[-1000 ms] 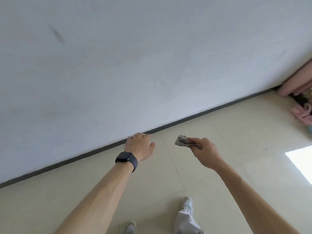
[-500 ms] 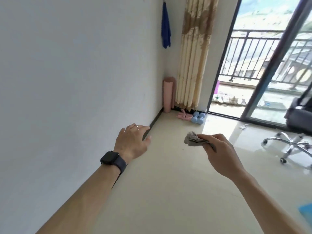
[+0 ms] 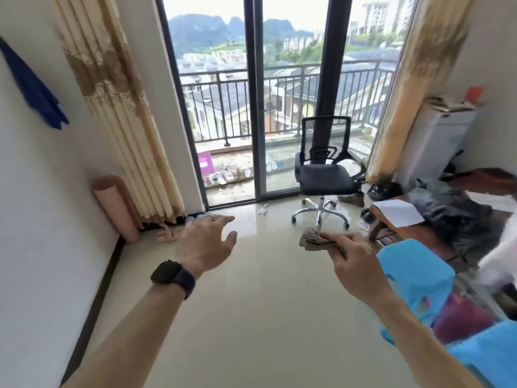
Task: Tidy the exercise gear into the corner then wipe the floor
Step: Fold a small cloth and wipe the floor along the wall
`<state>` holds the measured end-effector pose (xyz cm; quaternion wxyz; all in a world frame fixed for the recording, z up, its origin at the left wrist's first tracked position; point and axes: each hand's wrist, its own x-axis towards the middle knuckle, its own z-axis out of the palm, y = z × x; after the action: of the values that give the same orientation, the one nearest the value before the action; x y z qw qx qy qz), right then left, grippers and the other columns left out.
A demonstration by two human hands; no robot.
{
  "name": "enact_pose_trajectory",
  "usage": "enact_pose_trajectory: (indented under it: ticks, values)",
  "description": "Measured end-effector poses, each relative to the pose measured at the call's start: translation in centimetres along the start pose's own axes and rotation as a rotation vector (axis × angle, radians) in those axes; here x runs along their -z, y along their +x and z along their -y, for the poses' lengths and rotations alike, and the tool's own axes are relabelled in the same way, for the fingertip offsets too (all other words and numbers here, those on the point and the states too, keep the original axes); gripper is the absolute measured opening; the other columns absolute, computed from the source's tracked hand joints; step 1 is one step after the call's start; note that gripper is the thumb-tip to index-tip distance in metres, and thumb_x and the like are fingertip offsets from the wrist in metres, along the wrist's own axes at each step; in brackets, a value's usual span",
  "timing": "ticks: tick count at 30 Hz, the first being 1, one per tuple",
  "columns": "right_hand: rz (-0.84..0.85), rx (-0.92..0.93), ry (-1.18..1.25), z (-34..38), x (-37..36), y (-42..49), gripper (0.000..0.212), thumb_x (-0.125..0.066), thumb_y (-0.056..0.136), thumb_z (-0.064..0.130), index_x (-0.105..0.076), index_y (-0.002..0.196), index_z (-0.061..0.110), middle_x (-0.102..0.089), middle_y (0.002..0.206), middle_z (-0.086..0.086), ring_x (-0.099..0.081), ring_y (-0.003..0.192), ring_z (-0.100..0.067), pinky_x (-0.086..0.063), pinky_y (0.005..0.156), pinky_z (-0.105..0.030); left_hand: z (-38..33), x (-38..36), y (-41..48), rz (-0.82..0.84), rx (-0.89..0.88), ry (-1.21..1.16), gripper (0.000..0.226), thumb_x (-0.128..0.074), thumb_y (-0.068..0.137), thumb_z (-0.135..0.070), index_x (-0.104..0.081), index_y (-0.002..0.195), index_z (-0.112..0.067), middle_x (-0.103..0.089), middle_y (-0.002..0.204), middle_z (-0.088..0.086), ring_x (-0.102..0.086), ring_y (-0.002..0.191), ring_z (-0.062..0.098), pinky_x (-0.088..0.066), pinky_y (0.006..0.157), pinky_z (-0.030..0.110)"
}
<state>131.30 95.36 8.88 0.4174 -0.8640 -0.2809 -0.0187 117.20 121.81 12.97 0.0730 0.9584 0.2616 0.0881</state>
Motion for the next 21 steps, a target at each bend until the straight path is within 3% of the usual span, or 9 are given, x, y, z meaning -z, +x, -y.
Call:
enact_pose_trajectory:
  ticks: [6, 11, 17, 21]
  values:
    - [-0.093, -0.149, -0.073, -8.5, 2.4, 6.2, 0.033, -0.059, 0.096, 0.016, -0.068, 0.123, 0.034, -0.055, 0.106, 0.005, -0.051, 0.094, -0.006, -0.03, 0.08, -0.01, -7.5, -5.4, 12.1, 0.047, -0.199, -0.004, 0.047, -0.045, 0.098, -0.05, -0.047, 0.144, -0.039, -0.053, 0.144, -0.01, -0.042, 0.137, 0.015, -0.033, 0.113, 0.037]
    - [-0.15, -0.307, -0.111, -16.1, 3.2, 11.8, 0.033, -0.058, 0.097, 0.018, -0.067, 0.122, 0.037, -0.054, 0.102, 0.007, -0.057, 0.096, -0.013, -0.043, 0.084, -0.024, -13.3, -11.8, 22.6, 0.135, -0.336, -0.032, 0.047, -0.045, 0.097, -0.051, -0.046, 0.143, -0.04, -0.051, 0.145, -0.012, -0.038, 0.139, 0.014, -0.028, 0.116, 0.037]
    - [-0.244, -0.564, -0.147, -25.1, 4.7, 15.7, 0.029, -0.059, 0.096, 0.017, -0.07, 0.119, 0.032, -0.054, 0.1, 0.006, -0.054, 0.088, -0.011, -0.04, 0.083, -0.022, -22.5, -19.5, 33.2, 0.308, -0.54, -0.008, 0.046, -0.043, 0.098, -0.05, -0.046, 0.143, -0.04, -0.049, 0.147, -0.014, -0.036, 0.141, 0.012, -0.027, 0.115, 0.036]
    - [-0.279, -0.71, -0.16, -31.5, 5.7, 16.8, 0.031, -0.059, 0.095, 0.014, -0.071, 0.119, 0.031, -0.055, 0.102, 0.005, -0.059, 0.095, -0.017, -0.04, 0.084, -0.022, -30.1, -24.8, 37.9, 0.396, -0.668, 0.007, 0.046, -0.043, 0.097, -0.051, -0.047, 0.142, -0.04, -0.05, 0.147, -0.015, -0.037, 0.14, 0.012, -0.028, 0.115, 0.035]
